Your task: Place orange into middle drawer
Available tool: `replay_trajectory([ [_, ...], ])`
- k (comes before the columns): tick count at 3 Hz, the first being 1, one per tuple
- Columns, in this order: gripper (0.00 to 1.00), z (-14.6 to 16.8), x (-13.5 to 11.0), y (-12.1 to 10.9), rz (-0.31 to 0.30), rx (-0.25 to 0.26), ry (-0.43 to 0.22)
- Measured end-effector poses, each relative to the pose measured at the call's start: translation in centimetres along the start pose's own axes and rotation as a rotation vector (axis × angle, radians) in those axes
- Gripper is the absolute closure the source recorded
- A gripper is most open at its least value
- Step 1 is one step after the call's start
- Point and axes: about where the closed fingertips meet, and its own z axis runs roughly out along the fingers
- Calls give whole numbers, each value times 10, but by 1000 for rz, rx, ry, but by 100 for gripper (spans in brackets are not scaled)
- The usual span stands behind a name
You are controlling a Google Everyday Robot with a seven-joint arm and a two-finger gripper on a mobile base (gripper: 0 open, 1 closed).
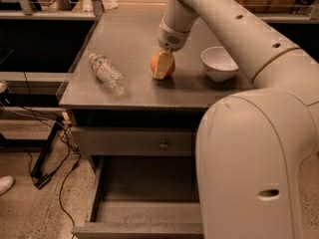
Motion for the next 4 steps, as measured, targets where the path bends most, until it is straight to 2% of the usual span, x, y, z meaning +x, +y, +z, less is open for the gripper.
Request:
replay_trajectory([
  [1,100,-5,-2,0,-1,8,-10],
  [3,100,-70,2,12,15,90,-64],
  [4,100,-102,12,32,36,121,-83],
])
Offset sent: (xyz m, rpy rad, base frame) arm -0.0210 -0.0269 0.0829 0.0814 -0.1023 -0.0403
